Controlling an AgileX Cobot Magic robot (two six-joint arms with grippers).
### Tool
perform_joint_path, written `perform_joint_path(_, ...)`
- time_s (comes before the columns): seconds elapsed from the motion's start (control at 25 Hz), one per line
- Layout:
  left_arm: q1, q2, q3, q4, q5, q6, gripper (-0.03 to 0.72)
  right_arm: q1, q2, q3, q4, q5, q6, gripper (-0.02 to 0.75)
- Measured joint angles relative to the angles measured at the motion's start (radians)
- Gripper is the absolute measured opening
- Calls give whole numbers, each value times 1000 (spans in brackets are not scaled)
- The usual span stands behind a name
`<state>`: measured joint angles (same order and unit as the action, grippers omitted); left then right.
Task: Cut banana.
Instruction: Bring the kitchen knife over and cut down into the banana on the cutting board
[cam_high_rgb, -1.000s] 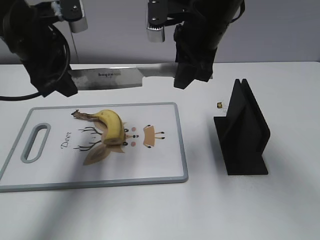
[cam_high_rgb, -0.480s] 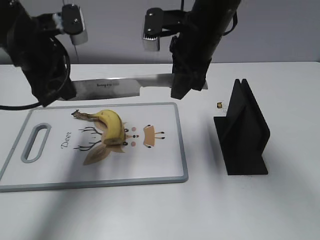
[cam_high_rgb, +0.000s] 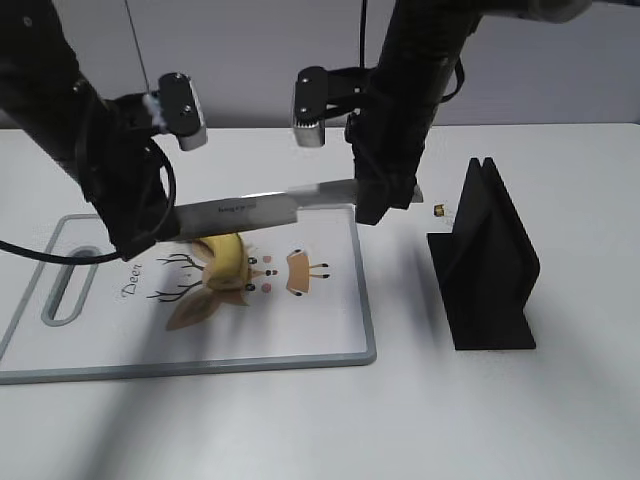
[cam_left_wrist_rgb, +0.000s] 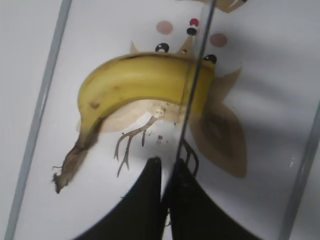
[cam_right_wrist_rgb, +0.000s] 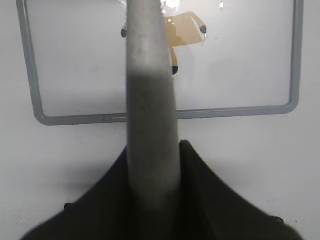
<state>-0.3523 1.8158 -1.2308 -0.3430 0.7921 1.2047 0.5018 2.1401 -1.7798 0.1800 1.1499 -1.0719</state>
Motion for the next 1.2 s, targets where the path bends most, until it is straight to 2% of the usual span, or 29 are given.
perform_joint_path(0.48,-8,47,0,45,-41,-5,22,0,45,0,3,-34,2,173)
perform_joint_path(1.2,-8,129,0,40,-48,-5,23,0,102,0,18,-40,2,174)
